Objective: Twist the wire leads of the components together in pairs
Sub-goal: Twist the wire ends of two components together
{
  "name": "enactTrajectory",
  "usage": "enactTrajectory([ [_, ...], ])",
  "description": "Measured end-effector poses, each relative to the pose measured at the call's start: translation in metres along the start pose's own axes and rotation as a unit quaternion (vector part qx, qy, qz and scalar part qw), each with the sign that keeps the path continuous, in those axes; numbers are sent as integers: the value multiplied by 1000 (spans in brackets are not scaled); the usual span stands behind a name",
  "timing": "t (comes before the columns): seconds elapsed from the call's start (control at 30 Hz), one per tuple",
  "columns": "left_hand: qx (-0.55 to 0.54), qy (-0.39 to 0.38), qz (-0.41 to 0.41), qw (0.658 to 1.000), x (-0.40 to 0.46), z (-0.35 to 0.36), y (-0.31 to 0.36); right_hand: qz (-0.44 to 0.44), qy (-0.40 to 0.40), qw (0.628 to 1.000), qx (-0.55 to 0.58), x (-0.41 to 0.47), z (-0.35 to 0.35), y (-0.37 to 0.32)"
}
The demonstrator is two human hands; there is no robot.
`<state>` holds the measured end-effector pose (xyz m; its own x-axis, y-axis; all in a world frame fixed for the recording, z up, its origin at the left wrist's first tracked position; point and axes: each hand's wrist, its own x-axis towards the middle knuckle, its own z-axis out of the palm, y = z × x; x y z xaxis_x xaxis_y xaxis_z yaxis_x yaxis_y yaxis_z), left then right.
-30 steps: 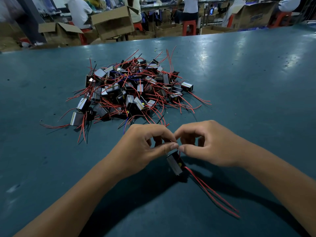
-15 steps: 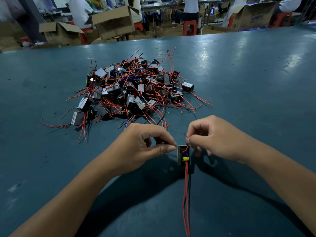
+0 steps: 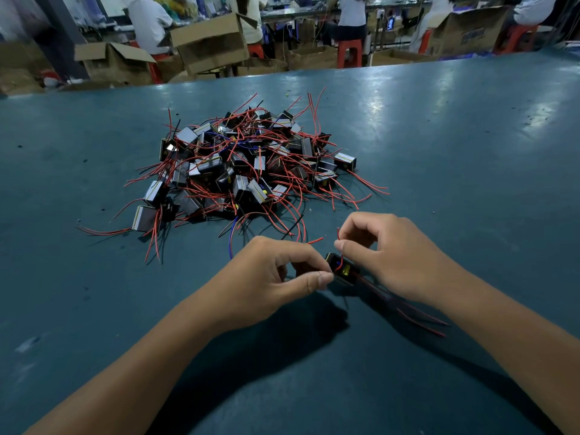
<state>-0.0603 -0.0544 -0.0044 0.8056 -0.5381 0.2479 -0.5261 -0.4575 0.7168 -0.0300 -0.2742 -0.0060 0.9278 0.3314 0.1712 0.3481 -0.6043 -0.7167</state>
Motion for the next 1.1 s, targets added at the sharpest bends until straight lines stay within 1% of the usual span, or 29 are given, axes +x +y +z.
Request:
enactTrajectory([
  [0.07, 34, 2, 14, 999, 0, -1, 1, -23, 16, 1000, -13, -3, 3, -3],
  [0.13, 115, 4, 40, 992, 0, -6, 3, -37, 22, 998, -38, -4, 5, -3],
  [0.2, 199, 3, 62, 978, 0, -11, 3, -42, 16, 994, -98, -4, 3, -1],
  [0.27, 219, -1, 70, 973, -2, -15, 3, -35, 4, 986, -161, -3, 3, 0],
  [0.4, 218, -9, 83, 972, -3, -15, 3, -36, -7, 985, -170, -2, 3, 0],
  [0.47, 210, 3, 90, 974, -2, -15, 3, -46, -8, 986, -162, -2, 2, 1],
  [0.57, 167, 26, 92, 981, -1, -17, 3, -56, -7, 986, -155, -1, 0, 3],
  [0.63, 128, 24, 86, 988, -2, -16, 3, -64, -11, 988, -143, 0, -2, 4],
  [0.73, 99, 24, 72, 992, -3, -16, 2, -72, -27, 990, -115, 0, -5, 3],
  [0.8, 82, 57, 59, 993, -4, -21, 0, -64, -32, 994, -86, 0, -8, 3],
  [0.87, 64, 129, 40, 989, -4, -32, -3, -57, -30, 996, -66, 0, -10, 1],
  [0.93, 8, 203, 5, 979, -3, -44, -7, -52, -24, 997, -57, 0, -10, -1],
  [1.0, -33, 250, -35, 967, -2, -54, -12, -49, -13, 997, -59, -1, -6, -2],
  [1.03, -25, 255, -55, 965, -3, -57, -15, -48, -9, 997, -65, -1, -2, -3],
  [1.1, 25, 226, -88, 970, -4, -62, -20, -48, -8, 995, -82, -1, 5, -5],
])
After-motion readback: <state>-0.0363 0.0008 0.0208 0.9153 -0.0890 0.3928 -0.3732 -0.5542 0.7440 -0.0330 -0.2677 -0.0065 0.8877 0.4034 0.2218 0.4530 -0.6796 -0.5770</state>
